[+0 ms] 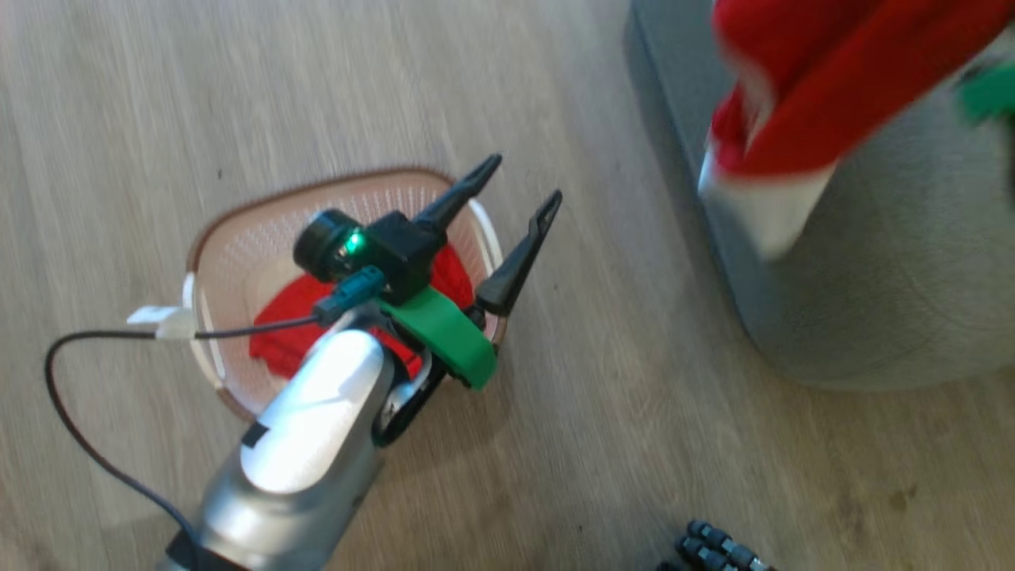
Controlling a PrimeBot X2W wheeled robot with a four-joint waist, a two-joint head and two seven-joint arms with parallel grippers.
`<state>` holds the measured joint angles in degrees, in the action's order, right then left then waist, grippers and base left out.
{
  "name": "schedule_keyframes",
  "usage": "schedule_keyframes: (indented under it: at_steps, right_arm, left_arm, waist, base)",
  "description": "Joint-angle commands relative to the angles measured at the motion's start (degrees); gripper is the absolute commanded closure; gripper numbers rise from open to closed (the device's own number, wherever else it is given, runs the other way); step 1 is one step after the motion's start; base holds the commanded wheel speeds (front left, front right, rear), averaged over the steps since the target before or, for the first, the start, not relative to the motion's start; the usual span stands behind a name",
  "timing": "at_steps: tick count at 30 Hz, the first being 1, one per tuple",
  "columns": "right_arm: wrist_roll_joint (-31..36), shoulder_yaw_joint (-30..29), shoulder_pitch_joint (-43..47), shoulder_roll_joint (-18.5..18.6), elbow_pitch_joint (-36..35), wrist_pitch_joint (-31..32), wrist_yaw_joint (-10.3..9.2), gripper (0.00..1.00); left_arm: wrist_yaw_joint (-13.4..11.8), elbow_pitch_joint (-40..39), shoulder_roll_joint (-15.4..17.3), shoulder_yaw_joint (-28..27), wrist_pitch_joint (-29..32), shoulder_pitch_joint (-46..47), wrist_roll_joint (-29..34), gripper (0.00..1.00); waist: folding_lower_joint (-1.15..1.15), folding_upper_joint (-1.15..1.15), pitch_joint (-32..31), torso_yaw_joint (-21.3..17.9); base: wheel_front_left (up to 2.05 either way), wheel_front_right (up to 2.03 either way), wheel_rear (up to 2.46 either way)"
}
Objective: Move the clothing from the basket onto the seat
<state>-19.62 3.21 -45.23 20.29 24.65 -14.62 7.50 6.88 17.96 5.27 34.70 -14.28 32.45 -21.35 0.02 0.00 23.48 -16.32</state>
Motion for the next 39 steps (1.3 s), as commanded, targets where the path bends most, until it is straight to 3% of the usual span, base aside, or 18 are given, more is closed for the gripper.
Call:
schedule_keyframes:
  at_steps: [1,4,10,15,19,25,26,27,28,29,30,34,39]
  right_arm:
    - [-1.6,-1.3,-4.9,2.5,0.4,-0.1,-0.01,1.0]
    - [-3.2,-4.6,-13.3,6.1,4.4,1.5,-0.01,1.0]
    - [0.0,-12.9,-28.3,16.9,9.9,5.3,-0.01,1.0]
    - [3.7,-17.3,-33.8,21.7,13.4,7.0,-0.01,1.0]
    - [6.1,-20.9,-34.1,21.0,17.6,7.1,-0.01,1.0]
    - [6.5,-25.5,-29.1,13.6,26.5,2.0,-0.01,1.0]
    - [6.7,-25.8,-28.7,12.4,27.8,1.5,-0.01,0.94]
    - [6.9,-26.3,-28.3,11.4,29.0,0.9,-0.01,0.71]
    - [7.4,-26.6,-28.0,10.6,30.1,0.6,-0.01,0.57]
    - [7.8,-26.6,-27.8,9.7,31.2,0.3,-0.01,0.17]
    - [8.0,-26.6,-27.7,8.8,32.1,0.1,-0.01,0.0]
    - [9.3,-25.5,-26.9,6.4,33.3,-0.3,-0.01,0.0]
    - [7.1,-20.5,-20.7,3.6,28.5,-0.4,-0.01,0.0]
  left_arm:
    - [0.0,-2.3,0.8,-1.9,-0.7,2.1,0.9,0.0]
    - [0.0,-2.7,1.6,-2.7,-0.7,3.2,1.3,0.0]
    - [0.1,-4.3,2.2,-3.2,-0.7,4.7,1.8,0.0]
    - [0.1,-5.0,3.0,-3.2,-0.7,4.9,2.1,0.0]
    - [-0.4,-6.3,4.1,-3.1,0.5,4.9,2.4,0.0]
    - [-0.9,-8.4,6.2,-2.6,2.8,4.9,3.4,0.0]
    - [-1.1,-8.7,6.5,-2.7,3.0,4.7,3.4,0.0]
    - [-1.3,-9.0,6.9,-2.8,3.1,4.5,3.5,0.0]
    - [-1.6,-9.2,7.2,-3.0,3.2,4.1,3.4,0.0]
    - [-1.8,-9.4,7.5,-3.2,3.3,3.8,3.3,0.0]
    - [-2.0,-9.6,7.9,-3.4,3.3,3.6,3.2,0.0]
    - [-2.7,-10.0,8.5,-4.0,3.1,2.6,2.7,0.0]
    - [-2.6,-7.5,7.7,-4.6,2.4,1.8,0.8,0.0]
  waist:
    - [-0.02,0.0,5.7,3.0]
    - [-0.02,0.0,8.5,4.4]
    - [-0.02,0.0,12.8,7.6]
    - [-0.02,0.0,15.9,8.4]
    - [-0.02,0.0,20.8,7.4]
    - [-0.02,0.0,26.4,5.8]
    - [-0.02,0.0,26.8,5.5]
    - [-0.02,0.0,27.0,5.3]
    - [-0.02,0.0,27.0,5.0]
    - [-0.02,0.0,27.0,4.7]
    - [-0.02,0.0,26.8,4.4]
    - [-0.02,0.0,24.6,3.2]
    - [-0.02,0.0,18.9,2.8]
  base:
    - [0.0,0.0,0.0]
    - [0.0,0.0,0.0]
    - [0.0,0.0,0.0]
    - [0.0,0.0,0.0]
    - [0.0,0.0,0.0]
    - [0.0,0.0,0.0]
    - [0.0,0.0,0.0]
    - [0.0,0.0,0.0]
    - [0.0,0.0,0.0]
    - [0.0,0.0,0.0]
    - [0.0,0.0,0.0]
    - [0.0,0.0,0.0]
    - [0.0,0.0,0.0]
